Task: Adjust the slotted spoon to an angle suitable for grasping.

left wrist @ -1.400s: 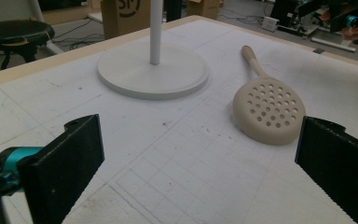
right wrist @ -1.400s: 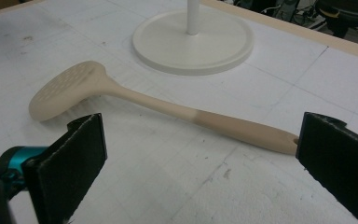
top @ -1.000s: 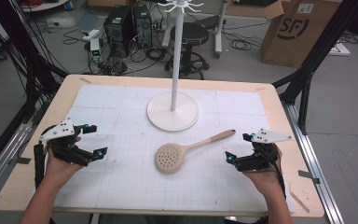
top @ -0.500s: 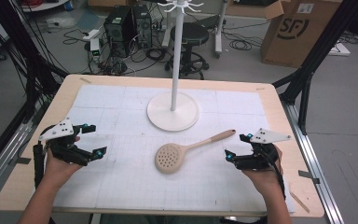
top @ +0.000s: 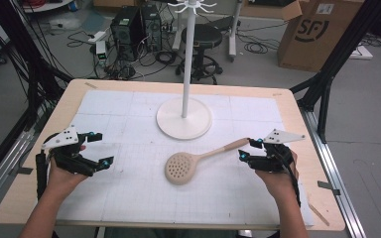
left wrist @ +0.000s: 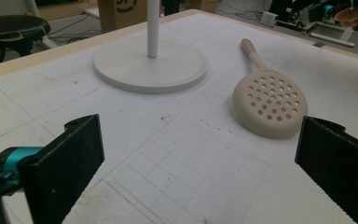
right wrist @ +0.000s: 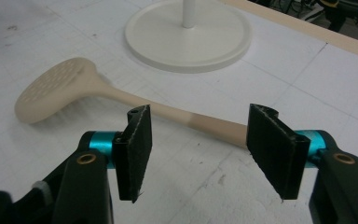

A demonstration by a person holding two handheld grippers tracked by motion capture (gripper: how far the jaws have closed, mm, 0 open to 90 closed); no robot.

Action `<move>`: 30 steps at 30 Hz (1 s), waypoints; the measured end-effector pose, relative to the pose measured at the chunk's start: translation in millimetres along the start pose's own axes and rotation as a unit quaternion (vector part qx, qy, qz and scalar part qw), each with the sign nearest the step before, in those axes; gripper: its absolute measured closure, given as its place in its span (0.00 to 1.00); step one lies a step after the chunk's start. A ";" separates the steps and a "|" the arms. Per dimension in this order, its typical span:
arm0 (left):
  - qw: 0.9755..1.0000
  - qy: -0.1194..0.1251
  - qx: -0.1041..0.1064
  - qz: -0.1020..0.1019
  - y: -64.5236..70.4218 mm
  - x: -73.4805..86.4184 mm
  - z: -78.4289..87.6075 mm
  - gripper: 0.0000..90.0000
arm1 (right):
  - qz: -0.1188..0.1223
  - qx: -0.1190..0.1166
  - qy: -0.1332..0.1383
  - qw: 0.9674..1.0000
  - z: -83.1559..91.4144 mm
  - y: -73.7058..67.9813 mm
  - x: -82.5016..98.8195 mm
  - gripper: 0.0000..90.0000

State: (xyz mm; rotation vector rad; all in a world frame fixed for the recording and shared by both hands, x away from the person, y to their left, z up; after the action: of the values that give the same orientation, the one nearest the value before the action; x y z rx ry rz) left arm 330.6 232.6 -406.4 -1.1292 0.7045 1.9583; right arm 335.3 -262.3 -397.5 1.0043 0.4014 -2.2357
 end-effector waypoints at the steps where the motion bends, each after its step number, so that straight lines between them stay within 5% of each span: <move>1: 1.000 -0.001 0.000 0.000 0.2 0.1 -0.1 0.02 | -0.006 0.000 -0.004 1.000 -1.8 2.6 -1.9 0.50; 16: 1.000 -0.009 0.002 -0.001 1.2 1.5 -4.9 0.02 | -0.023 0.024 -0.039 0.999 -24.1 23.4 -10.9 0.68; 30: 1.000 -0.016 0.002 -0.006 1.8 2.4 -7.3 0.02 | -0.005 0.052 -0.079 0.996 -53.0 32.4 -19.3 0.85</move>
State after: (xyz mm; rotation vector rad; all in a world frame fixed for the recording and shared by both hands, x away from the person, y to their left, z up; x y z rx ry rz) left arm 331.7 226.9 -411.7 -1.0947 0.6826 1.9605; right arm 395.9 -251.1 -418.5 0.8723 0.2219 -2.3448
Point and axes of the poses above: each handheld gripper's, and its own axes: z roughly backward along the jaws, x roughly out of its underside, y roughly to its right, the point moved 5 cm from there along -z, roughly forward along the jaws, and after that the axes turned 8 degrees about -y, right-handed, at the moved point
